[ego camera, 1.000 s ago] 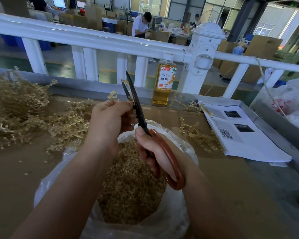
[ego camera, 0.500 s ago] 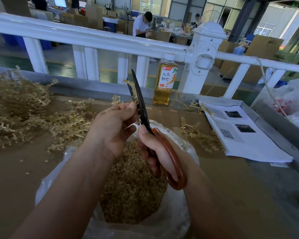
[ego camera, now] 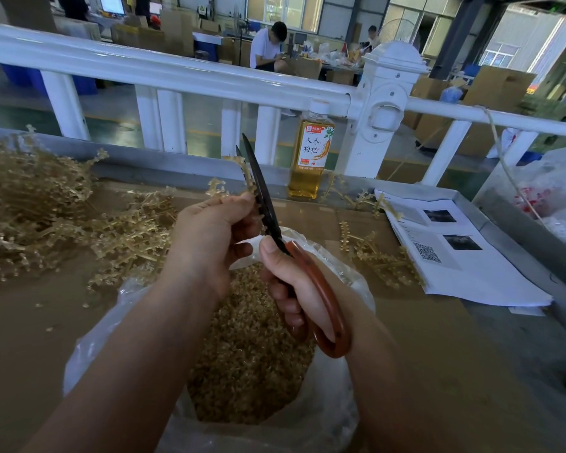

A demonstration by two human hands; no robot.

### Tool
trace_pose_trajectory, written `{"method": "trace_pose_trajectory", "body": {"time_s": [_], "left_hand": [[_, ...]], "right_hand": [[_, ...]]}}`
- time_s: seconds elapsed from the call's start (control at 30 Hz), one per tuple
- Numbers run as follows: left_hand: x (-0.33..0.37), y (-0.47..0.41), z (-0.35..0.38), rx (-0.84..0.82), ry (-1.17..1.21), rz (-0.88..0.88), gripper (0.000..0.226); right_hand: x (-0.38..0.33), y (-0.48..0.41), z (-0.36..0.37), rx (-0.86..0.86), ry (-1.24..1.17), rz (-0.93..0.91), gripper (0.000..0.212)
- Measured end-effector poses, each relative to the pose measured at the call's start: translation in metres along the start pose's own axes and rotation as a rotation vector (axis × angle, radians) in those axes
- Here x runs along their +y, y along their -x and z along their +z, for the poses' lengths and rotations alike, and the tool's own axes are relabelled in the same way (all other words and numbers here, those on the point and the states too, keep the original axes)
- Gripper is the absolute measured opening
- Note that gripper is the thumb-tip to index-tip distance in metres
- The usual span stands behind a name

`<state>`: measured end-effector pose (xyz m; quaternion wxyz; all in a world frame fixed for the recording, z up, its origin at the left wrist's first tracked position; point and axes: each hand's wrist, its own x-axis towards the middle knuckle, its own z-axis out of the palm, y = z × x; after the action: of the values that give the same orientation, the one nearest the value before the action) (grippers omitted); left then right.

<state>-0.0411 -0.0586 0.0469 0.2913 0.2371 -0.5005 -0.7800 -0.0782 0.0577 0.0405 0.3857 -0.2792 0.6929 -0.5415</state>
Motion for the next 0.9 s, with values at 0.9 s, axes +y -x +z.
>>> {"method": "trace_pose_trajectory", "body": {"time_s": [0.9], "left_hand": [[0.006,-0.004,-0.019,0.323,-0.87,0.699,0.02]], "right_hand": [[0.005,-0.003,-0.002,-0.042,0.075,-0.049,0.045]]}}
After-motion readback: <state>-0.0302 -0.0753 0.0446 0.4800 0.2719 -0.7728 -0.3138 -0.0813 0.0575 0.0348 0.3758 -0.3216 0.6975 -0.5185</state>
